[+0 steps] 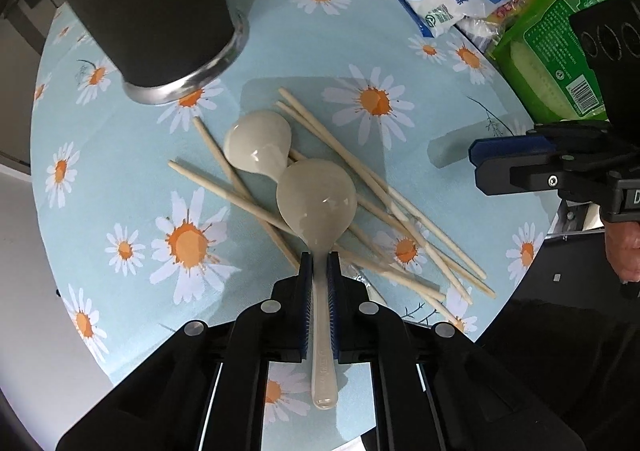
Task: Organize utensils
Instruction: 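Grasp the cream spoon handle with the left tool while the right tool grasps a chopstick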
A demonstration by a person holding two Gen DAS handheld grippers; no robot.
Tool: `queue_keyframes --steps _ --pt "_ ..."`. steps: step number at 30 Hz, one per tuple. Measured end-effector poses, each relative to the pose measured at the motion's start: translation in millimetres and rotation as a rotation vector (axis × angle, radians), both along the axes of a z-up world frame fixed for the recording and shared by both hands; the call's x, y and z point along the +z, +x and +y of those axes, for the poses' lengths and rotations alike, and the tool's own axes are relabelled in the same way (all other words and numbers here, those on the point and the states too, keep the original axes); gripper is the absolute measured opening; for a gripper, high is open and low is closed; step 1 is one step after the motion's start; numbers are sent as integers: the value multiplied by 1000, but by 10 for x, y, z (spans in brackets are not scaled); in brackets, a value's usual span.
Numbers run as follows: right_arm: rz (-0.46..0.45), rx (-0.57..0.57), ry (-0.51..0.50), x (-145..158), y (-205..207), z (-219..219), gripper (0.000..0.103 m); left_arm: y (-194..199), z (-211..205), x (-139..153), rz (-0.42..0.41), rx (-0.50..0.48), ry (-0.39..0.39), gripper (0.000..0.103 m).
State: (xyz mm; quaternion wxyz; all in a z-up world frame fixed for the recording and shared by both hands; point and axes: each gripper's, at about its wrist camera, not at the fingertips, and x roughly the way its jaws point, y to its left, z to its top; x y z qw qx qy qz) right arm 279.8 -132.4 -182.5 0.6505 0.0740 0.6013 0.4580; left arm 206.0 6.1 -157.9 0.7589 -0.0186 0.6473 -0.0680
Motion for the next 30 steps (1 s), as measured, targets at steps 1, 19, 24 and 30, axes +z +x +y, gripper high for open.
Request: queue_keyframes --steps 1,19,24,30 --pt "-4 7 -8 5 6 32 34 -22 17 12 -9 10 -2 6" --pt "-32 159 -113 48 -110 779 34 -401 398 66 -132 196 -108 6" --pt "-48 181 -141 57 -176 877 34 -455 505 59 -164 217 -138 6" --pt "-53 146 -247 5 -42 921 34 -499 624 61 -199 225 -173 6"
